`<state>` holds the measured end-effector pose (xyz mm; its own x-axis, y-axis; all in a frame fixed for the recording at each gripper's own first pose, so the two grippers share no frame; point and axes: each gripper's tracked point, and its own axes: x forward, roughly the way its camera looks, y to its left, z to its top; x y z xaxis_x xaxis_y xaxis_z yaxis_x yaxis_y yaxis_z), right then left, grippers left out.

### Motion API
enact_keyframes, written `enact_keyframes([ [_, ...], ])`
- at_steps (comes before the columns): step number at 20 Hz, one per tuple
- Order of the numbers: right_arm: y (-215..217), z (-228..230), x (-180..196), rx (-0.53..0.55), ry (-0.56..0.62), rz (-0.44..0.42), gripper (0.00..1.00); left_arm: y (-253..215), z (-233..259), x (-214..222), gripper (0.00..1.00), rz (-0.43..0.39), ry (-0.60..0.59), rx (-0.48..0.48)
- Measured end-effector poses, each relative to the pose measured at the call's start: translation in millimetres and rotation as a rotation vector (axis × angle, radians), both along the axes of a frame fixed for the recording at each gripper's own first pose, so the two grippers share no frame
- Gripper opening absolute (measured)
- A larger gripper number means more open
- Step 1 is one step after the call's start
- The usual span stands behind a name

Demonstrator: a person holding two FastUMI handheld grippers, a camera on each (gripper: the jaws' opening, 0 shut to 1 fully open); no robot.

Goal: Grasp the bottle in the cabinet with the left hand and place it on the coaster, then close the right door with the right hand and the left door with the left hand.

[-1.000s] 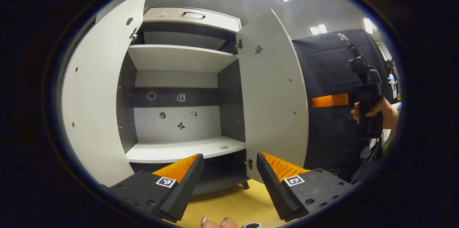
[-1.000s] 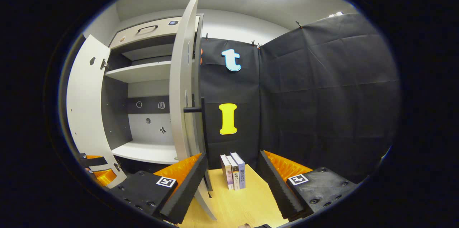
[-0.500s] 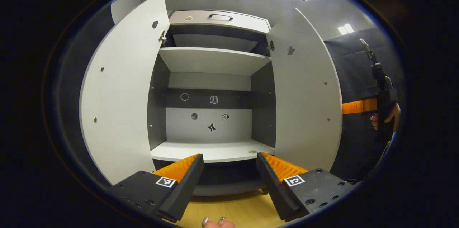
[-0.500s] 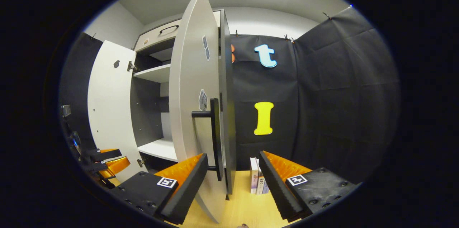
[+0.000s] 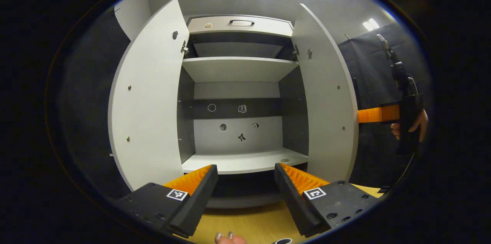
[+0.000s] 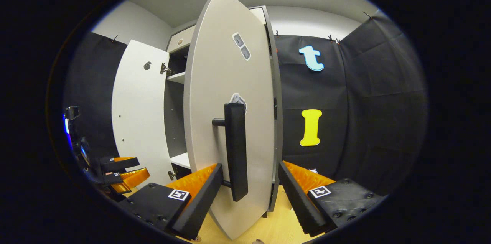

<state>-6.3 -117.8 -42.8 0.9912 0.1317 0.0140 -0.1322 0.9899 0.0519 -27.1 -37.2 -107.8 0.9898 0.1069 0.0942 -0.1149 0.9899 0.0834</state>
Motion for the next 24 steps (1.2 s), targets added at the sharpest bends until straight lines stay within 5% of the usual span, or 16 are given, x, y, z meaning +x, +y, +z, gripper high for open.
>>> enact_keyframes([
  [4, 31.7, 0.9, 19.9, -0.002, -0.011, -0.009, 0.97, 26.7, -0.7, -16.7, 0.94, 0.02, 0.009, -0.024],
  [8, 103.8, 6.5, 25.8, 0.011, -0.028, 0.112, 0.98, 67.8, 7.0, -38.8, 0.94, 0.08, -0.004, -0.005],
  [11, 127.8, 6.5, 29.2, -0.032, -0.048, 0.116, 0.97, 101.7, 10.8, -62.0, 0.94, 0.124, 0.001, -0.034],
  [19, 126.3, -16.8, 26.0, -0.099, 0.007, -0.014, 0.97, 210.5, 31.3, -123.8, 0.94, 0.271, -0.004, -0.012],
  [24, 132.8, -28.4, 11.1, -0.068, 0.042, -0.066, 0.98, 248.6, 46.5, -117.5, 0.94, 0.262, -0.008, 0.011],
])
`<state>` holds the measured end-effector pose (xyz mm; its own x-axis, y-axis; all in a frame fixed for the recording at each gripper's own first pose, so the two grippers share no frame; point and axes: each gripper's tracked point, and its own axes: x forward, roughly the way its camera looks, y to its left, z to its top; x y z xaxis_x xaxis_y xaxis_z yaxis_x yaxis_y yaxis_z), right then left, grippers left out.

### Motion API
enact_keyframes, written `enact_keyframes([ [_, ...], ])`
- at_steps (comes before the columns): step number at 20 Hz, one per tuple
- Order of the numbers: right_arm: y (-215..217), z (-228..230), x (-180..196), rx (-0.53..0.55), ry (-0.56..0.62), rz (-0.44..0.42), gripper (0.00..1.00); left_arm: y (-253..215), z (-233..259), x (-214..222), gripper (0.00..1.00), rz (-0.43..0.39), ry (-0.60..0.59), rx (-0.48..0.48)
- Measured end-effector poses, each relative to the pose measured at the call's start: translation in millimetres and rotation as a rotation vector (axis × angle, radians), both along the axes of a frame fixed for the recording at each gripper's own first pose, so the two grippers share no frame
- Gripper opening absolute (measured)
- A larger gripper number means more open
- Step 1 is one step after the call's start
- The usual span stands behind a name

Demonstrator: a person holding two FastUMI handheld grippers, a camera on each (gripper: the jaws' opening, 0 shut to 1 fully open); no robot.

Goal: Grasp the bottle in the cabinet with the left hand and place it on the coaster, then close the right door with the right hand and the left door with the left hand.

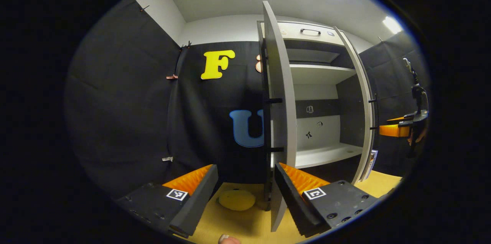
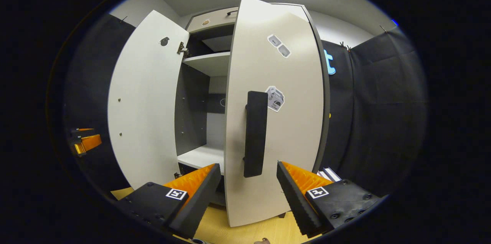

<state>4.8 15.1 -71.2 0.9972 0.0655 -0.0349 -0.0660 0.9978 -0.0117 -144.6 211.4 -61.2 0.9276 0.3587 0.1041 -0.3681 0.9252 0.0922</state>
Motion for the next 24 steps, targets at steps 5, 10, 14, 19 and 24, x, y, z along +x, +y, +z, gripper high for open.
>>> enact_keyframes([
  [5, -12.3, -11.9, -25.2, 0.02, 0.033, -0.078, 0.98, 4.7, 14.0, 28.9, 0.94, -0.076, -0.025, 0.015],
  [10, -37.5, -15.0, -42.6, 0.038, 0.042, -0.166, 0.98, -0.2, 10.7, 43.5, 0.94, -0.139, -0.048, -0.027],
  [14, -42.7, -19.8, -42.9, 0.047, 0.053, -0.188, 0.98, -13.3, 8.5, 50.6, 0.92, -0.187, -0.032, -0.05],
  [19, -49.2, -19.3, -38.2, 0.024, 0.046, -0.164, 0.98, -45.5, 6.1, 63.2, 0.93, -0.243, -0.031, -0.078],
  [24, -66.2, -17.9, -22.1, 0.057, 0.043, -0.149, 0.98, -99.6, 1.2, 97.1, 0.92, -0.31, -0.016, -0.094],
])
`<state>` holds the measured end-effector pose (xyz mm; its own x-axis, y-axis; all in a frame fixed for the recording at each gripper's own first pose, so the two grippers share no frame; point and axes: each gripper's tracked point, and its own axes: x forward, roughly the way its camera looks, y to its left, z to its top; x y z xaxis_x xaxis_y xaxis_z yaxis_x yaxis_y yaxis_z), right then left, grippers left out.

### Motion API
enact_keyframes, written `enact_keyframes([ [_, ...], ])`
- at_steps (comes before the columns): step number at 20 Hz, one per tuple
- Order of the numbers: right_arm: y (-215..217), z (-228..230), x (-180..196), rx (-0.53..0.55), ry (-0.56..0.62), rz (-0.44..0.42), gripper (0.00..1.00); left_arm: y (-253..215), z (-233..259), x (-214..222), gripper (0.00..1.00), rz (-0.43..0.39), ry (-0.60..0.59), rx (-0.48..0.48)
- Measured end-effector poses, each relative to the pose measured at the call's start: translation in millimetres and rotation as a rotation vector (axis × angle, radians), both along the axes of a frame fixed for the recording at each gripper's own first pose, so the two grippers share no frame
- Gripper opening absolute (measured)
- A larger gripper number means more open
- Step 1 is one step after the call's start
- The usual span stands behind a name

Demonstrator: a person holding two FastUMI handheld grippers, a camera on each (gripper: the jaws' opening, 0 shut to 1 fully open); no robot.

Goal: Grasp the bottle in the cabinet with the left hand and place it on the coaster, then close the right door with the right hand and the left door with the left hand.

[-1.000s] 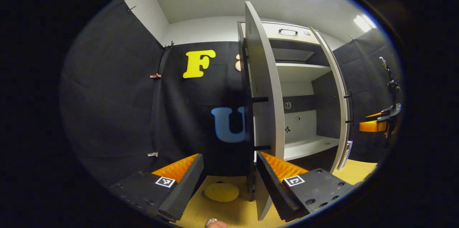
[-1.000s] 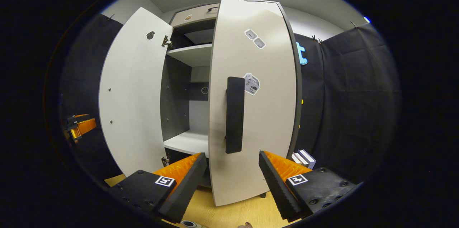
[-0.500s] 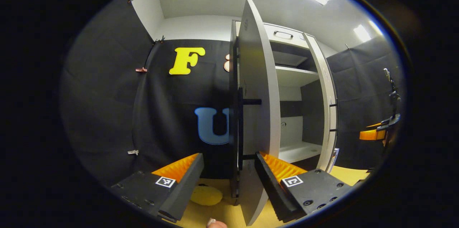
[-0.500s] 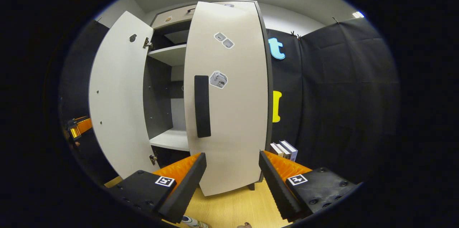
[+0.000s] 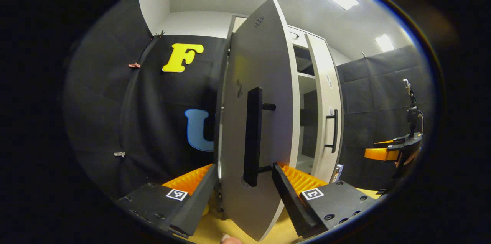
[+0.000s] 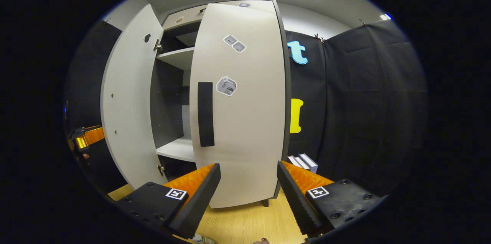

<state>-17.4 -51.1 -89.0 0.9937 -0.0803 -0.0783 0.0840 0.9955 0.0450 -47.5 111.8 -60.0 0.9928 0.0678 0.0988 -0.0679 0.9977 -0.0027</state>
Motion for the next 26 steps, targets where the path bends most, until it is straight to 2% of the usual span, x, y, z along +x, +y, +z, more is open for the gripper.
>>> enact_keyframes([
  [6, -13.3, 8.3, 4.9, -0.004, -0.019, 0.025, 0.98, -84.2, -17.8, 40.8, 0.93, -0.157, 0.037, 0.02],
  [15, 3.8, 7.5, 4.4, 0.026, -0.019, 0.085, 0.98, -98.9, -29.4, 45.9, 0.92, -0.164, 0.071, 0.051],
  [26, 7.4, 21.0, 24.4, 0.037, -0.036, 0.133, 0.98, -99.1, -35.3, 62.3, 0.92, -0.139, 0.075, 0.065],
])
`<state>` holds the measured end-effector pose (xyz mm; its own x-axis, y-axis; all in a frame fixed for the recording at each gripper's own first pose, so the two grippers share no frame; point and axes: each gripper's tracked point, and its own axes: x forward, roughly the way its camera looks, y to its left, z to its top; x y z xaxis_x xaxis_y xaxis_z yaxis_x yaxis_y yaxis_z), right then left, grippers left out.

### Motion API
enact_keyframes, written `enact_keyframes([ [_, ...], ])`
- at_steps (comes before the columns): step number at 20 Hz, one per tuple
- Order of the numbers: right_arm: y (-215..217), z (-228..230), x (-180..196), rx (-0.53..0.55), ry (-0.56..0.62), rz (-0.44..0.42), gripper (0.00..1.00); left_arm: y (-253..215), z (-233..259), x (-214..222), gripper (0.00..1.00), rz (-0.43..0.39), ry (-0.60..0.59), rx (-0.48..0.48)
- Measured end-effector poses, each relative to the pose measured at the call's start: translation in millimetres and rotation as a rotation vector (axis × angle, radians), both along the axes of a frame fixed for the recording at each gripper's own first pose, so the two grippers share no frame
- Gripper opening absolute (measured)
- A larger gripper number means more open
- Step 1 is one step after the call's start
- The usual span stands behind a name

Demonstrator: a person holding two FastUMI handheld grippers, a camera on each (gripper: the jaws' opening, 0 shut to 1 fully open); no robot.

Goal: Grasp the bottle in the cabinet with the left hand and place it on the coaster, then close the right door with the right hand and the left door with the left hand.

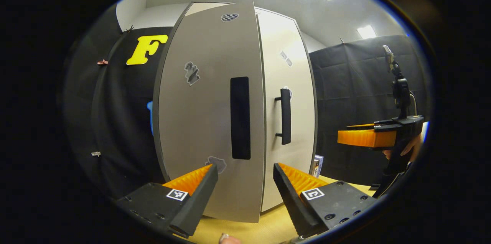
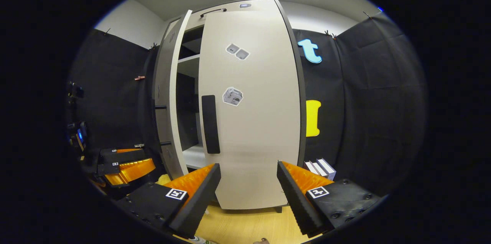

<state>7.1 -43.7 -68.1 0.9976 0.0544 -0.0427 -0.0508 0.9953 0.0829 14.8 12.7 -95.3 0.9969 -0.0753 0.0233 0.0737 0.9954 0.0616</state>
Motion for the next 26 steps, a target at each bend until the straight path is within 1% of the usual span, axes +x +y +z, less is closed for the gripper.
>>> enact_keyframes([
  [7, -2.9, 7.4, 12.4, 0.0, -0.02, 0.016, 0.98, 6.1, 6.6, 9.7, 0.93, 0.052, -0.015, 0.0],
  [8, -3.1, 7.4, 13.4, -0.003, -0.019, 0.019, 0.97, 6.0, 6.9, 10.7, 0.92, 0.056, -0.015, 0.0],
  [15, -4.5, 6.1, 16.3, -0.007, -0.019, 0.027, 0.98, 11.8, 5.3, 14.7, 0.93, 0.096, -0.014, -0.012],
  [20, -7.8, 5.4, 18.0, -0.012, -0.02, 0.024, 0.98, 12.6, 10.4, 13.9, 0.93, 0.109, -0.024, 0.005],
  [24, -4.5, 4.2, 19.1, -0.017, -0.018, 0.035, 0.98, 9.5, 8.7, 13.4, 0.94, 0.101, -0.025, -0.017],
  [26, -5.1, 3.5, 20.0, -0.029, -0.015, 0.037, 0.98, 10.6, 7.5, 13.2, 0.92, 0.104, -0.016, -0.015],
])
